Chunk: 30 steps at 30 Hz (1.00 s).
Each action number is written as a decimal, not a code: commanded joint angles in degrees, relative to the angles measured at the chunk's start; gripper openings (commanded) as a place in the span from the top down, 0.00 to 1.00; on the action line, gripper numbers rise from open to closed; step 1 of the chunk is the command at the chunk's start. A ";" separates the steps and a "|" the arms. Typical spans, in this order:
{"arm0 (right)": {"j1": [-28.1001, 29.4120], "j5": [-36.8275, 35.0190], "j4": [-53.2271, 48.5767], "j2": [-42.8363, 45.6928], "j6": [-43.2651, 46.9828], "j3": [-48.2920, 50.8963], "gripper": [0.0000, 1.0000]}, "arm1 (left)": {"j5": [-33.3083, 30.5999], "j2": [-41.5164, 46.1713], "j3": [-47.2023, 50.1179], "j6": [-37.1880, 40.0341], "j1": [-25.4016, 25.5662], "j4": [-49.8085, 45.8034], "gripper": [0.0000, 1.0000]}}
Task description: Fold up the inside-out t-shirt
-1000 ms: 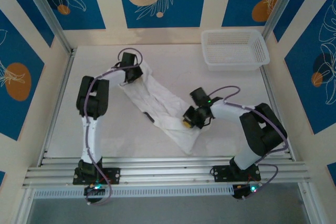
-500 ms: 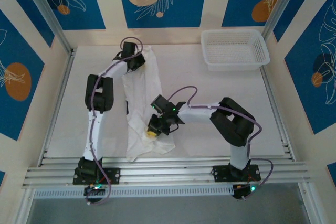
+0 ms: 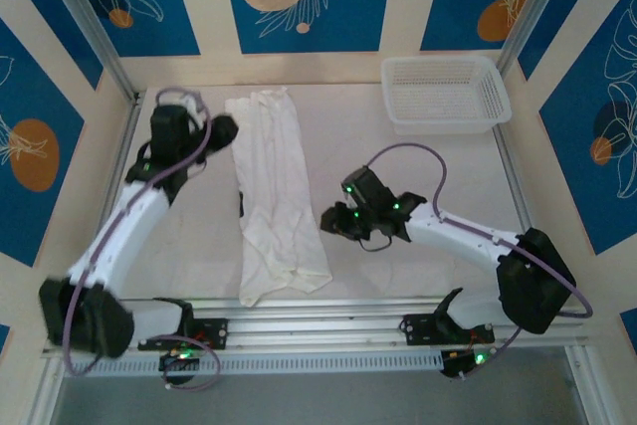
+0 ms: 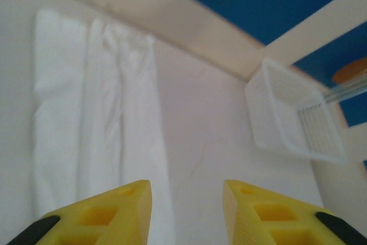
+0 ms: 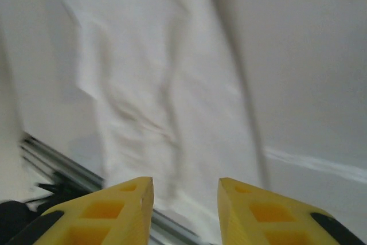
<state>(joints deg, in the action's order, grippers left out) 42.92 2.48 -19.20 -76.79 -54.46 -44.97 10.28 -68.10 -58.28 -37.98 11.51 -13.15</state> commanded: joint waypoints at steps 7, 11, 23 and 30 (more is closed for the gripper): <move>2.18 8.17 6.23 -2.91 2.30 7.23 0.61 | 5.55 12.59 24.26 -4.71 4.60 -19.70 0.62; 2.86 7.74 8.68 -7.08 0.57 6.43 0.60 | 5.26 14.21 28.71 -8.14 6.21 -20.76 0.57; 5.65 7.73 9.88 -13.03 -1.25 3.71 0.67 | 8.31 13.63 35.30 -13.77 11.60 -17.42 0.44; 6.92 7.09 8.68 -14.16 -1.58 1.59 0.84 | 5.51 11.91 36.20 -15.97 16.30 -15.31 0.44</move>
<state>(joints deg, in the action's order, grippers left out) 49.21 9.23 -9.82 -91.05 -55.66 -41.80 16.51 -55.90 -22.61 -52.07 26.57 -30.24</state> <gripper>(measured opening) 0.181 0.564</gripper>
